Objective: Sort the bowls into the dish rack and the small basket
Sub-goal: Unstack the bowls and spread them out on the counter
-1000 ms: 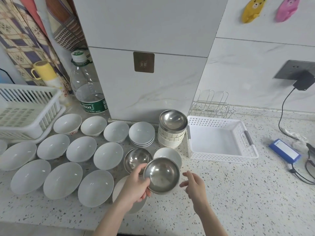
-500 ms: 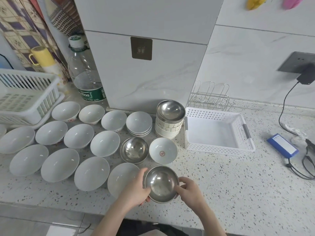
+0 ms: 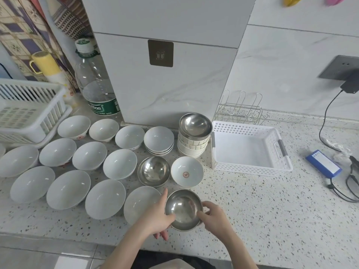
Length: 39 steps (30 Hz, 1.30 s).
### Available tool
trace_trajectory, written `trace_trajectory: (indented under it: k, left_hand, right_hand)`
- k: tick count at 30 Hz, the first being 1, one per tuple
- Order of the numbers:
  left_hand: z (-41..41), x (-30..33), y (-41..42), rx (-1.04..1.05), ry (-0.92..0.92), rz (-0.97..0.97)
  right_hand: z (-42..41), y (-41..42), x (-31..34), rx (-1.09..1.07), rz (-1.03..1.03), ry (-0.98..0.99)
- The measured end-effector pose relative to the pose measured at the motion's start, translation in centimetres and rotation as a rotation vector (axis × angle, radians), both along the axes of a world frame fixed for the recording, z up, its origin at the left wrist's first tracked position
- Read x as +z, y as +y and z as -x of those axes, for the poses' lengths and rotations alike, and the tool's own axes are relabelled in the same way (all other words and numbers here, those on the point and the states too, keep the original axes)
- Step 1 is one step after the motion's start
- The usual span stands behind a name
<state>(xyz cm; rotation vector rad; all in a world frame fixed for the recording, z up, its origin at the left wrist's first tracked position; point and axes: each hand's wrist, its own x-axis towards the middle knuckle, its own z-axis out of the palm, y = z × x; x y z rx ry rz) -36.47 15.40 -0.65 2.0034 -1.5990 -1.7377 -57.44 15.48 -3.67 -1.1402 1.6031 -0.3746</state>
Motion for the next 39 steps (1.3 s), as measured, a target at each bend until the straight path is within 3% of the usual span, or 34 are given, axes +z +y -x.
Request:
trace_trajectory:
  k: [3,11,16,20,28,39]
  left_hand:
    - [-0.3,0.2,-0.6,-0.043,0.004,-0.027]
    - [-3.3,1.6,-5.0,0.122,0.044,0.154]
    - [-4.8,1.3,-10.1,0.457,0.13,0.239]
    - [-5.8,1.2,-13.6,0.546,0.14,0.28]
    - [-7.6,0.8,-18.7,0.369,0.025,0.33]
    - [-8.3,0.0,-20.5,0.354,0.156,0.287]
  right_hand:
    - [-0.1,-0.1,0.1,-0.009,-0.027,0.025]
    - [0.0,-2.3,2.8,-0.159,0.159,0.456]
    - [-1.5,-5.6,5.7,-0.251,0.251,0.393]
    - [-4.1,-8.1,6.9,-0.294,0.3,0.261]
    - [-9.5,-9.9,6.5,-0.218,0.256,0.196]
    - [-11.1,-10.3,5.3,-0.208,0.161,0.26]
